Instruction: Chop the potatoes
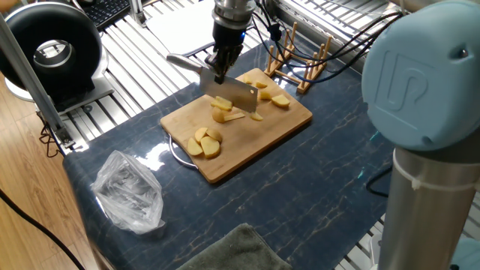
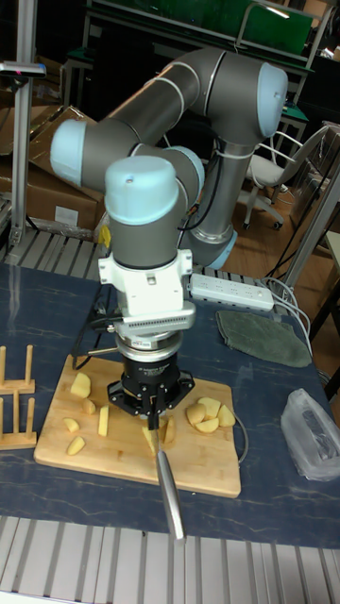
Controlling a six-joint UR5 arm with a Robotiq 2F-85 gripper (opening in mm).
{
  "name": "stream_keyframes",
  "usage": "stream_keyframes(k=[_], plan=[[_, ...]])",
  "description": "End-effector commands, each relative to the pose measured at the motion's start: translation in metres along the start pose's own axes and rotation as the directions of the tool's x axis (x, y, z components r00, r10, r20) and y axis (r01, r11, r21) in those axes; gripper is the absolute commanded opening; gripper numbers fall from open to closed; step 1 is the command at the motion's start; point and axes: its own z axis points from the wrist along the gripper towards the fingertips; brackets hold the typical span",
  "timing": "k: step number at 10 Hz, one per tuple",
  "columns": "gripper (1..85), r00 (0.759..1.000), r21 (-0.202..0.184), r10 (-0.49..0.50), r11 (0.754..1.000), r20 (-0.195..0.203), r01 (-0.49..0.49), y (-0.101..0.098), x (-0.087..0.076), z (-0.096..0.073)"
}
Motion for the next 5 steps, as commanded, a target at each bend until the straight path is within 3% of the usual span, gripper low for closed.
stream_keyframes(k=[1, 4, 5], plan=[[1.0, 1.000, -0.090, 0.018, 0.996, -0.014, -0.019, 0.0153, 0.0081, -0.0039], [1.0, 1.000, -0.095, -0.004, 0.995, -0.025, 0.001, 0.0150, 0.0149, -0.0028], [1.0, 1.000, -0.080, -0.011, 0.997, -0.025, 0.009, 0.0116, 0.0150, -0.0013]])
